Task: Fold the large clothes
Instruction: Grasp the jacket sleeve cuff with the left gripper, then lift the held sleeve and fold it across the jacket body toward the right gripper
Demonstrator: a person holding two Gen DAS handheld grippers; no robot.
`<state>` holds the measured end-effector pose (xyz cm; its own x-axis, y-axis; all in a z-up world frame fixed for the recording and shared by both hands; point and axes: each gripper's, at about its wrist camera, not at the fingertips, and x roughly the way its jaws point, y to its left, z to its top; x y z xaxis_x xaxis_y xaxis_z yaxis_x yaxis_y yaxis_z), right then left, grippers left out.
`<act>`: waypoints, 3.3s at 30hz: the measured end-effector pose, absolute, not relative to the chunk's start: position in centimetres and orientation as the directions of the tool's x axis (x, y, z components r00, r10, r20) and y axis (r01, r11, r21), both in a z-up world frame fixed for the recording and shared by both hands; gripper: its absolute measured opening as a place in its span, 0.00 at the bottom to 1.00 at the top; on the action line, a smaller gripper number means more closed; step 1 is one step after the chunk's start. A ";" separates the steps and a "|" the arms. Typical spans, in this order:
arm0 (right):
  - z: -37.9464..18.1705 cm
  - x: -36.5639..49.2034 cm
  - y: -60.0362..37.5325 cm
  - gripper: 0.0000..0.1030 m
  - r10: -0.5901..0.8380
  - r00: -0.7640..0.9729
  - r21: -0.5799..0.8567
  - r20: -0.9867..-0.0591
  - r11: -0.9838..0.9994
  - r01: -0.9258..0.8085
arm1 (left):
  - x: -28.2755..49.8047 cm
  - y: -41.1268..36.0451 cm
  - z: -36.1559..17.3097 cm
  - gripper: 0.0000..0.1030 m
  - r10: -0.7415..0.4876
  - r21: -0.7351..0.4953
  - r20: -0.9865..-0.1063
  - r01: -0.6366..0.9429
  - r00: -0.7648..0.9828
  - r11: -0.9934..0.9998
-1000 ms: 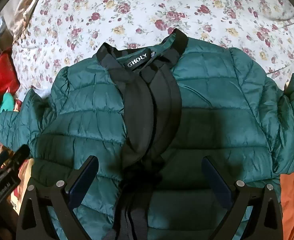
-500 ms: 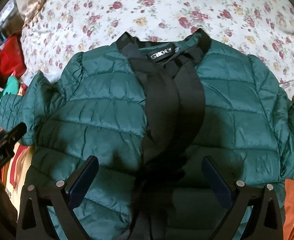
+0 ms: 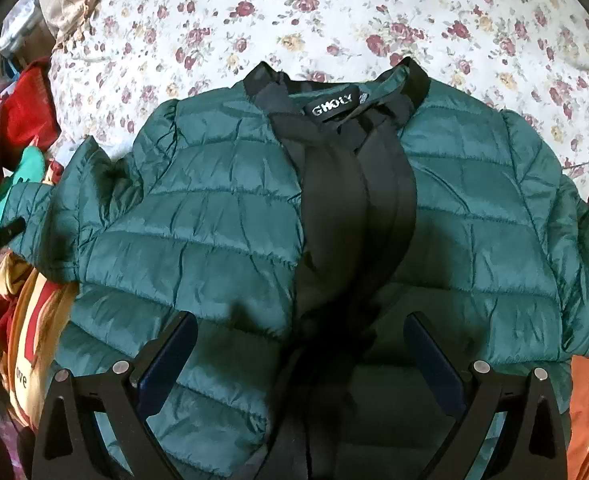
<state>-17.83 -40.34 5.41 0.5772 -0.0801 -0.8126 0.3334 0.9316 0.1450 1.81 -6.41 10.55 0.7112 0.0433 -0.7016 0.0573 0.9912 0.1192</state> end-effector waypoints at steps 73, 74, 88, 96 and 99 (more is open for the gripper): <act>7.8 -28.6 -46.3 0.99 -0.151 0.596 0.181 -0.788 0.869 0.460 | -12.4 -24.1 18.5 0.10 -0.442 -0.077 -0.644 0.522 0.624 0.849; 7.8 -28.9 -46.6 0.99 -0.154 0.597 0.183 -0.788 0.866 0.465 | -12.8 -24.7 18.3 0.10 -0.446 -0.073 -0.647 0.533 0.618 0.843; 7.1 -31.2 -49.7 0.99 -0.192 0.583 0.184 -0.789 0.832 0.524 | -16.0 -32.2 15.4 0.10 -0.483 -0.062 -0.705 0.633 0.520 0.772; 6.8 -32.1 -51.9 0.99 -0.194 0.577 0.207 -0.794 0.805 0.555 | -16.9 -35.9 12.8 0.10 -0.466 -0.037 -0.737 0.659 0.490 0.751; 6.6 -32.4 -52.4 0.99 -0.196 0.574 0.209 -0.795 0.800 0.562 | -17.0 -37.1 11.7 0.10 -0.459 -0.039 -0.752 0.663 0.473 0.747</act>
<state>-32.43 -52.41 6.60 0.5741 -0.1958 -0.7950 0.5619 0.8005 0.2086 -16.99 -37.13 11.66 0.4734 -0.4591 -0.7517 0.6632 0.7474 -0.0387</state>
